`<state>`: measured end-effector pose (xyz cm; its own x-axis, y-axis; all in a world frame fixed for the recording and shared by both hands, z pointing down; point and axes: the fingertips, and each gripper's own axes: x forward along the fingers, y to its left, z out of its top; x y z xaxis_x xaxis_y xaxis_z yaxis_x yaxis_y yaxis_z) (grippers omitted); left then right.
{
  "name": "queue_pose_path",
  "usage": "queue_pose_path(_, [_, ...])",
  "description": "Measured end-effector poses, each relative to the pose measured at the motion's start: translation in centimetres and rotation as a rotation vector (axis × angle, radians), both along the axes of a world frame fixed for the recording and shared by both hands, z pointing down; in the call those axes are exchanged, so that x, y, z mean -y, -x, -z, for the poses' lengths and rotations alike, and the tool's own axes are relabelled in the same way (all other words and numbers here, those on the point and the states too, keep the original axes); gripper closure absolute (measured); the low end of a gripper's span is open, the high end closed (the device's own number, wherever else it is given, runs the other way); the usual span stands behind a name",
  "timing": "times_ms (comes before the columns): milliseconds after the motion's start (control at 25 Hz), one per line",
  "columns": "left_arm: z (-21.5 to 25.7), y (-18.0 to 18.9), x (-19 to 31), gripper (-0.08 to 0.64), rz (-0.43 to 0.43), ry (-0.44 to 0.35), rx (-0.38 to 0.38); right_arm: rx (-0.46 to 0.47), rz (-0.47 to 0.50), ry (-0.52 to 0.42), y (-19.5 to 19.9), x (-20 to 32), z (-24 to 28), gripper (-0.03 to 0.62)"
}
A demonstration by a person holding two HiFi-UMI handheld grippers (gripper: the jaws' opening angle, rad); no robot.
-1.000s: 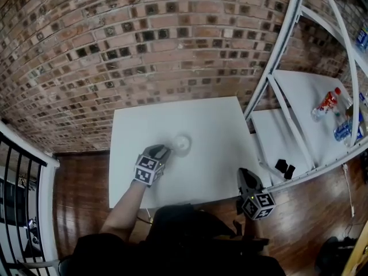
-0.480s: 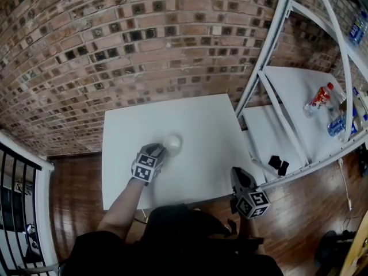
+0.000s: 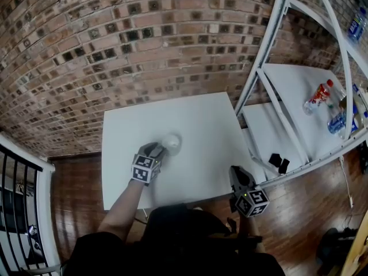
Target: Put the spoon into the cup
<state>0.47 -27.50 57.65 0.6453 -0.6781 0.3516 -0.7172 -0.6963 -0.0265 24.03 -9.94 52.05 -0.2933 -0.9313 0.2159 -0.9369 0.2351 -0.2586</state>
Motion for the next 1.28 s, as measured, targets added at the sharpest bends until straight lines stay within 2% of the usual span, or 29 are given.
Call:
queue_pose_path(160, [1.6,0.6,-0.4,0.371,0.001,-0.071,-0.043,-0.014,0.014,0.006,0.2,0.1,-0.1,0.588])
queue_pose_path(480, [4.9,3.5,-1.5,0.371,0.038,-0.083,-0.14,-0.014,0.052,0.006,1.3,0.8,0.1,0.588])
queue_pose_path(520, [5.4,4.0,-1.8,0.381,0.037,-0.095,-0.136,-0.015,0.06,0.004,1.6,1.1,0.1,0.588])
queue_pose_path(640, [6.8,6.1,-3.1,0.496,0.047,-0.15,-0.099,-0.017,0.104,0.004,3.3,2.0,0.0,0.588])
queue_pose_path(760, [7.4,8.2,-4.4,0.552,0.095,-0.161,-0.09,-0.024,0.154,0.006,5.2,2.6,0.0,0.588])
queue_pose_path(880, [7.8,10.1,-5.6,0.557,0.143,-0.156,-0.09,-0.039,0.179,0.009,6.4,3.4,0.1,0.588])
queue_pose_path(1040, [9.6,12.7,-7.3,0.557,0.227,-0.192,-0.165,-0.079,0.176,0.024,6.7,4.4,0.2,0.588])
queue_pose_path(1280, [11.5,16.4,-10.0,0.557,0.313,-0.226,-0.262,-0.127,0.118,-0.002,6.0,4.4,0.9,0.591])
